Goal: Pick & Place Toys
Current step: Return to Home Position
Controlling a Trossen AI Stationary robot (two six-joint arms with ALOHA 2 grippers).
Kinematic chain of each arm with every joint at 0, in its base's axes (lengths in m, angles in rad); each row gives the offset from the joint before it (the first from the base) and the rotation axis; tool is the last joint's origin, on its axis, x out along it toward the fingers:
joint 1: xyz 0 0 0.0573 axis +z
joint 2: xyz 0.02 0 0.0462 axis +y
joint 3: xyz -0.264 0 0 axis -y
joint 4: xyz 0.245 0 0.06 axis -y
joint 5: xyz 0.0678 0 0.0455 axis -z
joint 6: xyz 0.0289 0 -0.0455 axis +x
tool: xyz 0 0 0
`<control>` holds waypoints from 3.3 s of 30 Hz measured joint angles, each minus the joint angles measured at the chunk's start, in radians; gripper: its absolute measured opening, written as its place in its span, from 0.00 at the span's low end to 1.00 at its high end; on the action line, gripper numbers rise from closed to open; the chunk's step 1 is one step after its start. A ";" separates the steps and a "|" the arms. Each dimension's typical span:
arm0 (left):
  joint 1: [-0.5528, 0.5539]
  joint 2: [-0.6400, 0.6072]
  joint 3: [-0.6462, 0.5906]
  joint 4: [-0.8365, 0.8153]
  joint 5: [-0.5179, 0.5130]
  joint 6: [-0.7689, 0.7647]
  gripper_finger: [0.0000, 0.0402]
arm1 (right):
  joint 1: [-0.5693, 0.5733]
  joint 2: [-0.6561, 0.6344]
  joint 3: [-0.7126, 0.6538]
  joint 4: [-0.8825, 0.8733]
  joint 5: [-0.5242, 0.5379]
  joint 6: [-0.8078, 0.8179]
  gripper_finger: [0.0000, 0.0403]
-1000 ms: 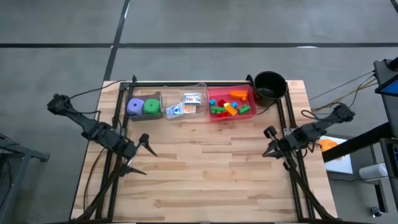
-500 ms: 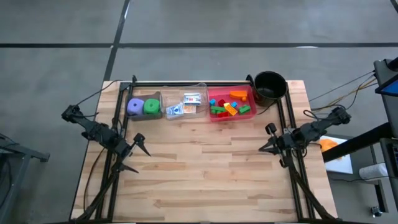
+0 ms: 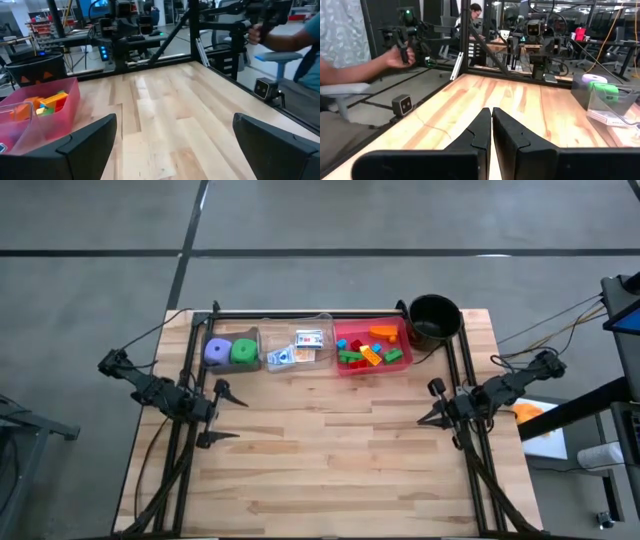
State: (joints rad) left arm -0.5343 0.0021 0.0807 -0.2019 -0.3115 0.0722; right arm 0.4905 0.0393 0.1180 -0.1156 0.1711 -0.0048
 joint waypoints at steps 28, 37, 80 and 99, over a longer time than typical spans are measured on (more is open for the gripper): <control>-0.001 0.000 0.000 -0.005 -0.003 0.001 0.99 | 0.000 0.066 0.001 0.003 -0.001 0.000 0.04; -0.001 0.000 0.000 -0.005 -0.002 0.001 0.99 | 0.000 0.065 0.001 0.003 -0.001 0.000 0.04; -0.001 0.000 -0.002 -0.005 -0.002 0.000 0.99 | 0.000 0.066 0.001 0.003 -0.001 0.000 0.04; -0.001 0.000 -0.001 -0.006 -0.002 0.000 0.99 | 0.000 0.066 0.001 0.003 -0.001 0.001 0.04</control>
State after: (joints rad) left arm -0.5350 0.0025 0.0795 -0.2077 -0.3134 0.0727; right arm 0.4904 0.1051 0.1192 -0.1131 0.1704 -0.0040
